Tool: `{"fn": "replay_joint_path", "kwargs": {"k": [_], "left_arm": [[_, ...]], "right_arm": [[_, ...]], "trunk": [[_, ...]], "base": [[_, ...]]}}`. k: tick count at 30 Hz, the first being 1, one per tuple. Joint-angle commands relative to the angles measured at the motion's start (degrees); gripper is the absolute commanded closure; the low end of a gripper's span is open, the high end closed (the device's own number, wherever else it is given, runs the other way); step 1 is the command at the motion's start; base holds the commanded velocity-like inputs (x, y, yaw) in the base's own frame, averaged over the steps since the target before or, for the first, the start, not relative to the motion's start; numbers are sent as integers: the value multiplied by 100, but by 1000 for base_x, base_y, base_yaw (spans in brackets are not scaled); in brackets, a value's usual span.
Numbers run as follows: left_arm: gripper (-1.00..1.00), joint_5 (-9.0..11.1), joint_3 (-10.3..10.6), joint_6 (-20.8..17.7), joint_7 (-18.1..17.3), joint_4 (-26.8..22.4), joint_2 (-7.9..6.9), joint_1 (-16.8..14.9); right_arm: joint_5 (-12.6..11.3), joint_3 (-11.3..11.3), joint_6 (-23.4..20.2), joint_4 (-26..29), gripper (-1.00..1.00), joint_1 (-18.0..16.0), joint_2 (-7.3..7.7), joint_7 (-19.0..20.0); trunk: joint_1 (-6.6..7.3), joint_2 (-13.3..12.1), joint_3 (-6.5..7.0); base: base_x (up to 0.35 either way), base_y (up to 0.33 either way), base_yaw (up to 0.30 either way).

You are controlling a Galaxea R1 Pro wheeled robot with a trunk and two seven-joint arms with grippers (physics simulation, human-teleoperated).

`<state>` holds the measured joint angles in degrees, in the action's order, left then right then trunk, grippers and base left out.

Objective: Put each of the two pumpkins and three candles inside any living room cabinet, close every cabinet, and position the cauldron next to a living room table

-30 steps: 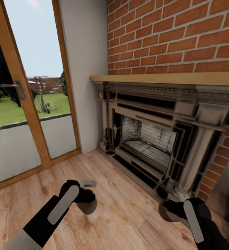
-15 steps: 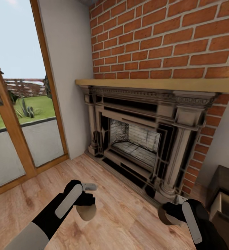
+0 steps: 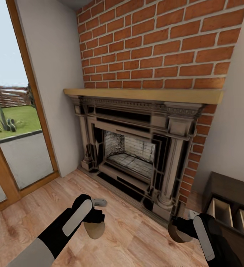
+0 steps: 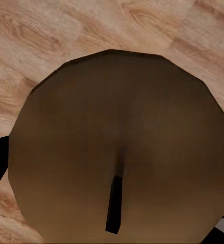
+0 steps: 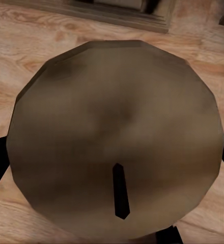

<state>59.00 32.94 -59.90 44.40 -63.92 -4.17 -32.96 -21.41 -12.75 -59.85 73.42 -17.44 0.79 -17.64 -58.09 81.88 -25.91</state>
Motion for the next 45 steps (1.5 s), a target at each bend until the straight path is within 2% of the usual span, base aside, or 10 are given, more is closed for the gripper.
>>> {"fn": "replay_joint_path", "kwargs": {"k": [1,6,45], "left_arm": [[100,36,30,-10,60,-11,-6,-7],[100,33,50,-10,62,-14,12,-9],[100,-2,79,-10,99,-92,74,0]], "right_arm": [[-67,1,-15,1,100,-5,0,-55],[-73,1,-15,-2,100,-5,0,-55],[-74,1,-15,-7,100,-5,0,-55]], "trunk": [[23,-38,17],[132,-238,134],[132,-238,339]], "base": [[0,0,-248],[0,0,-248],[0,-14,-251]]}}
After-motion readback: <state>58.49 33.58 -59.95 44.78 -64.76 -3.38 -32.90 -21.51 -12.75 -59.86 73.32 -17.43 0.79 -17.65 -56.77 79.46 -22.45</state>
